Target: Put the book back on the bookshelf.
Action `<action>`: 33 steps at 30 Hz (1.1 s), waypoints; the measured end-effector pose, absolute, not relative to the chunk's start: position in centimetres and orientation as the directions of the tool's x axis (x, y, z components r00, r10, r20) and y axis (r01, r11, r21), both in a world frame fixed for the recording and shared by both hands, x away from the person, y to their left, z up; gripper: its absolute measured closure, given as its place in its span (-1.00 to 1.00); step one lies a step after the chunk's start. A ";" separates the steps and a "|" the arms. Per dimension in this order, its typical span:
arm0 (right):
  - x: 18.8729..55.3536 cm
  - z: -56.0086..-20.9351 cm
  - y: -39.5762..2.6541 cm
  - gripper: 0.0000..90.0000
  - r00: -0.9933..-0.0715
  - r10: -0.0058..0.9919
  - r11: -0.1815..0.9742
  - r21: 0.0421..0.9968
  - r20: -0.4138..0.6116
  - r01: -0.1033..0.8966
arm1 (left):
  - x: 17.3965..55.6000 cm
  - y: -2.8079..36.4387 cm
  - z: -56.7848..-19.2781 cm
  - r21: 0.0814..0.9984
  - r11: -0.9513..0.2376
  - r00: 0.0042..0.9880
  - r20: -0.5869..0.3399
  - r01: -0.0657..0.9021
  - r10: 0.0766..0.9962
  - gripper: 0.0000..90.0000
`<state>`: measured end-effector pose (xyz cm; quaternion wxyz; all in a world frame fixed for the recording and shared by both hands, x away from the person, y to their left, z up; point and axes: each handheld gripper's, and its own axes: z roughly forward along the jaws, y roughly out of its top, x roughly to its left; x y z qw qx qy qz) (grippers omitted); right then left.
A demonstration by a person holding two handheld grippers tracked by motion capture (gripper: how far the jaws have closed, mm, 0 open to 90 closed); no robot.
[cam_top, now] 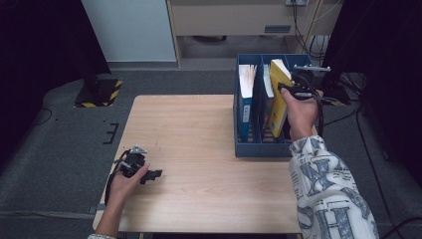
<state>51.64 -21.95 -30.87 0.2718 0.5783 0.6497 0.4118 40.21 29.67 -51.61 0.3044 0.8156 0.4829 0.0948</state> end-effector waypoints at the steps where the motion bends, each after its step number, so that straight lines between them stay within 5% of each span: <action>1: 51.8 -31.1 -21.9 0.66 -0.176 0.976 -0.015 0.846 0.128 0.532 | 40.2 29.7 -51.6 0.590 -0.347 0.516 -0.140 0.729 0.845 -0.86; 33: 52.6 -33.7 -21.7 0.66 -0.167 0.974 -0.041 0.841 0.154 0.540 | 40.3 29.5 -51.7 0.582 -0.360 0.521 -0.131 0.729 0.843 -0.85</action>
